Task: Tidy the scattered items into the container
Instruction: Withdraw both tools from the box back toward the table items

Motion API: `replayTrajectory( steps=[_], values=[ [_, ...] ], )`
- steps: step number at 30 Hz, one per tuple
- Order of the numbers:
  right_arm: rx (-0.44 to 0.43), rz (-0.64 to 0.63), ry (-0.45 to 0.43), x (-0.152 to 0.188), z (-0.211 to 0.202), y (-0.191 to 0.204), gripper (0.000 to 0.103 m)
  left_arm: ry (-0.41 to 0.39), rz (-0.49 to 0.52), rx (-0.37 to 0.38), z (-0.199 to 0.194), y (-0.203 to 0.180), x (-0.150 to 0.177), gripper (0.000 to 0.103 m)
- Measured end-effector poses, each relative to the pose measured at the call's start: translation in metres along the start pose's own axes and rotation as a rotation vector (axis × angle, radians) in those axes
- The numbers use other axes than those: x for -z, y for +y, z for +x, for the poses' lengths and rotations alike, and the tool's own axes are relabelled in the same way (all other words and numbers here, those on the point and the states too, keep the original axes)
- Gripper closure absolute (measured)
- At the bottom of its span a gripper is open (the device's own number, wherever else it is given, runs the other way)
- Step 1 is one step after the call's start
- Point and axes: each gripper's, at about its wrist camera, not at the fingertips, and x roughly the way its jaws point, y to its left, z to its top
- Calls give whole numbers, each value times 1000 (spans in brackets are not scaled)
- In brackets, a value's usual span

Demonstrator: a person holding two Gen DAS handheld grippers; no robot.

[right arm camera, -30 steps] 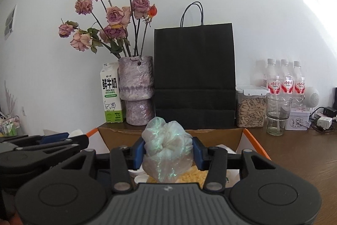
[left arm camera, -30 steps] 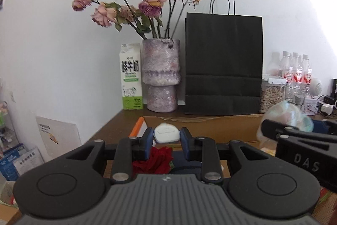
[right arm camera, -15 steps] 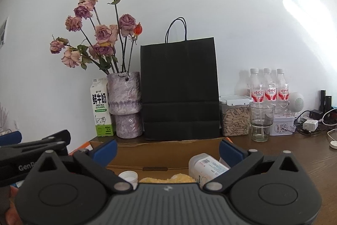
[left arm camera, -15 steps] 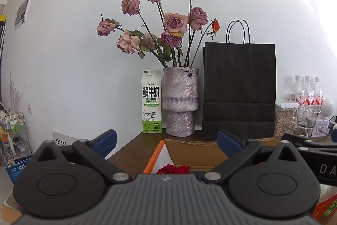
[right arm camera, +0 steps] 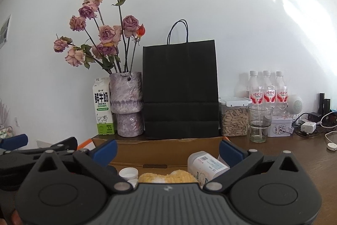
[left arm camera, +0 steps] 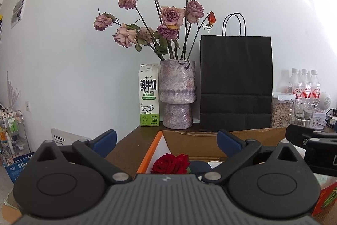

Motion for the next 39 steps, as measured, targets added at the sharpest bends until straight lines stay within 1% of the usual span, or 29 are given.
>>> replayTrajectory(
  steps=[8,13,15,17,19,21,23,25,27,28,32,36,39],
  values=[
    [5,-11,0,5,-9,-3,0,13,10,1,-4,0,7,0],
    [2,-14,-5,6,-15,-6,0,17,-41,8,-7,6,5,0],
    [1,-15,-4,6,-16,-7,0,42,-69,20,-5,9,2,0],
    [-1,-16,-4,6,-20,-8,0,90,-74,37,0,11,2,0],
    [-4,-15,-3,7,-23,-10,0,154,-45,52,7,11,2,0],
    [-3,-14,0,9,-27,-12,0,222,10,63,12,8,2,0],
    [-8,-14,7,11,-29,-13,0,269,65,57,13,7,0,0],
    [-15,-18,10,12,-31,-12,0,280,111,40,8,5,-2,0],
    [-23,-30,18,15,-32,-10,0,283,157,39,1,3,-5,0],
    [-28,-35,24,16,-32,-9,0,284,161,41,-2,3,-7,0],
    [-54,-54,51,18,-40,-7,0,291,136,73,-18,6,-12,0],
    [-91,-52,93,14,-60,-12,0,313,202,103,-35,6,-7,0],
    [-133,-76,158,16,-75,-16,0,340,225,138,-49,11,-2,0]
  ],
)
